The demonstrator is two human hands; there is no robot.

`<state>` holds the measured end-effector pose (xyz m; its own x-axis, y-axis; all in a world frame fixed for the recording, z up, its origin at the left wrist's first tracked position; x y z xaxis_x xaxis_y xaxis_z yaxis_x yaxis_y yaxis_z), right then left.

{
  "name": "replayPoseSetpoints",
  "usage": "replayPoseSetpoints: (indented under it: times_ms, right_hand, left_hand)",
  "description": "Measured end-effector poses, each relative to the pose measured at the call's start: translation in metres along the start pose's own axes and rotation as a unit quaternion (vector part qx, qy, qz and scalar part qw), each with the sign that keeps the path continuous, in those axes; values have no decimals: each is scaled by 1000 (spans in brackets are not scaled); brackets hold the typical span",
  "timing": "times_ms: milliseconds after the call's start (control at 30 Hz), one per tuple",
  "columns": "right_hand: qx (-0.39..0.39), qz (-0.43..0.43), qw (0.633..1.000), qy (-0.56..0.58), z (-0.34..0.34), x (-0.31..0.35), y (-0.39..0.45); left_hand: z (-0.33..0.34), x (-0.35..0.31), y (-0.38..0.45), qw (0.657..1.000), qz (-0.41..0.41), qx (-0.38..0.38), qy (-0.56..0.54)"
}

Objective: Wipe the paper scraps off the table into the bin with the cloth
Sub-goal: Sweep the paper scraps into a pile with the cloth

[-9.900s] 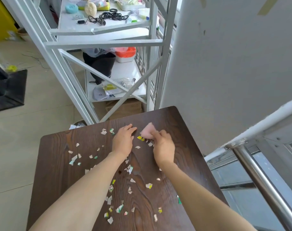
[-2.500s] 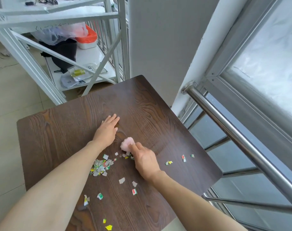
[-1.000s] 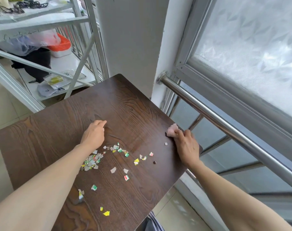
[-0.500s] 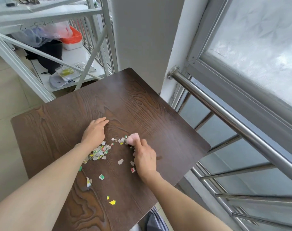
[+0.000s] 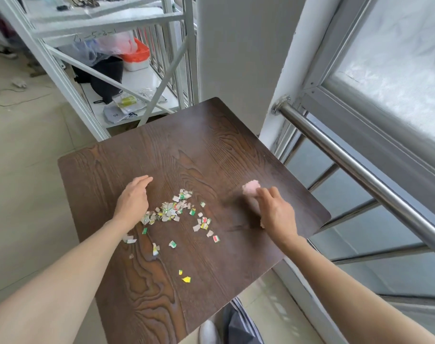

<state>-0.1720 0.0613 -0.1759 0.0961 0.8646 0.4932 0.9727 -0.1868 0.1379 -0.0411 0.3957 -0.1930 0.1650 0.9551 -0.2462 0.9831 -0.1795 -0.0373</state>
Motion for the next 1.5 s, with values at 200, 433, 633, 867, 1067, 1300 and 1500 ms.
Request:
replayPoseSetpoints:
  times_ms: [200, 433, 633, 867, 1067, 1300, 1500]
  right_hand:
    - [-6, 117, 993, -19, 18, -7, -34]
    - [-21, 136, 990, 42, 56, 52, -40]
    - [29, 135, 987, 76, 100, 125, -34]
    - [108, 68, 987, 97, 125, 177, -15]
    - [-9, 5, 989, 148, 91, 138, -2]
    - [-43, 37, 998, 41, 32, 30, 22]
    - [-27, 78, 995, 62, 57, 32, 11]
  left_hand:
    - [-3, 34, -37, 995, -78, -49, 29]
    - [7, 51, -59, 992, -109, -58, 19]
    - [8, 51, -69, 993, -99, -56, 24]
    - [9, 57, -74, 995, -82, -41, 29]
    - [7, 60, -73, 996, -77, -40, 23]
    - [7, 60, -73, 995, -82, -44, 21]
    - [8, 62, -74, 996, -76, -46, 13]
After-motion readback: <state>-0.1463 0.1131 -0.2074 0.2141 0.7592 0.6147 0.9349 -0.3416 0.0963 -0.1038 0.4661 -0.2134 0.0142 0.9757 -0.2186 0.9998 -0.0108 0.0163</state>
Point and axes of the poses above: each hand's wrist, its own y-axis towards the middle knuckle, its own z-axis out of the palm, x = y × z, the point moved 1 cm from there along y, towards the middle knuckle, and after that the axes turned 13 degrees about y, right-handed, at the moved point
